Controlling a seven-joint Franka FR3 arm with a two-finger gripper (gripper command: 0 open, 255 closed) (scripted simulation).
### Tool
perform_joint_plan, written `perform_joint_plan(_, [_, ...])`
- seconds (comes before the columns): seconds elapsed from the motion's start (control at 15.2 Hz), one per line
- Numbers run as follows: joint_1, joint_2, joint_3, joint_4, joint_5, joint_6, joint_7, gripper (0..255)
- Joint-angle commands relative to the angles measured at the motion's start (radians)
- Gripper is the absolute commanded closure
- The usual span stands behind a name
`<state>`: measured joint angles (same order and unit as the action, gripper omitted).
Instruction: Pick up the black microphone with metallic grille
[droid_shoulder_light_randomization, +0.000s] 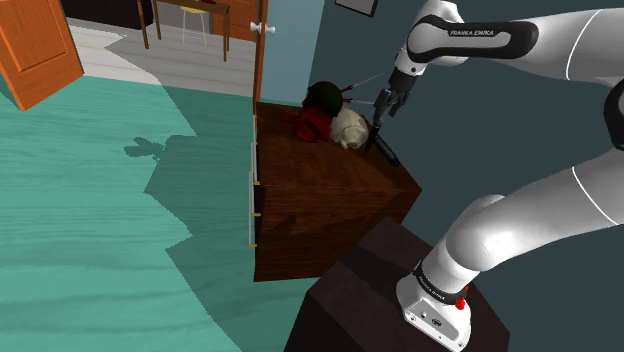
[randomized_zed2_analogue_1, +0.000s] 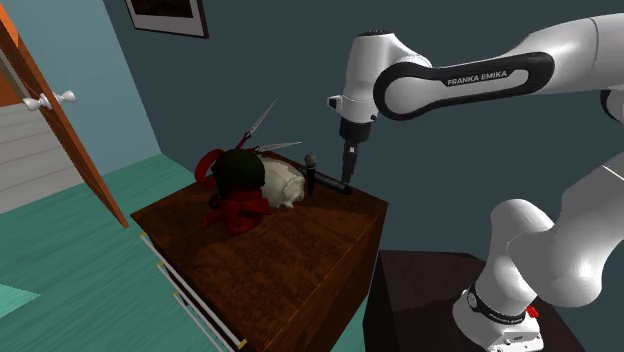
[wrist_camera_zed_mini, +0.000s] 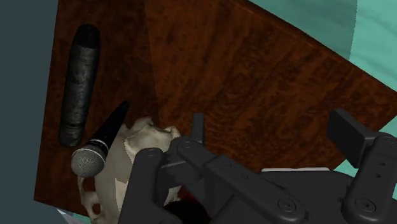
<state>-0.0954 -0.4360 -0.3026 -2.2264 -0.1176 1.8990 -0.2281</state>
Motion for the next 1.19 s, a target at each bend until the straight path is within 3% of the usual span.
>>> perform_joint_plan(0.0, [-0.006,0.060,-0.039,0.031,0.012,0.042,-0.035,0])
perform_joint_plan(0.33, [-0.015,0.215,-0.127,0.127,0.076,0.122,-0.126,0])
perform_joint_plan(0.66, [-0.036,0.391,-0.201,0.253,0.190,0.173,-0.236,0])
perform_joint_plan(1.12, [-0.128,0.663,-0.246,0.486,0.401,0.177,-0.391,0])
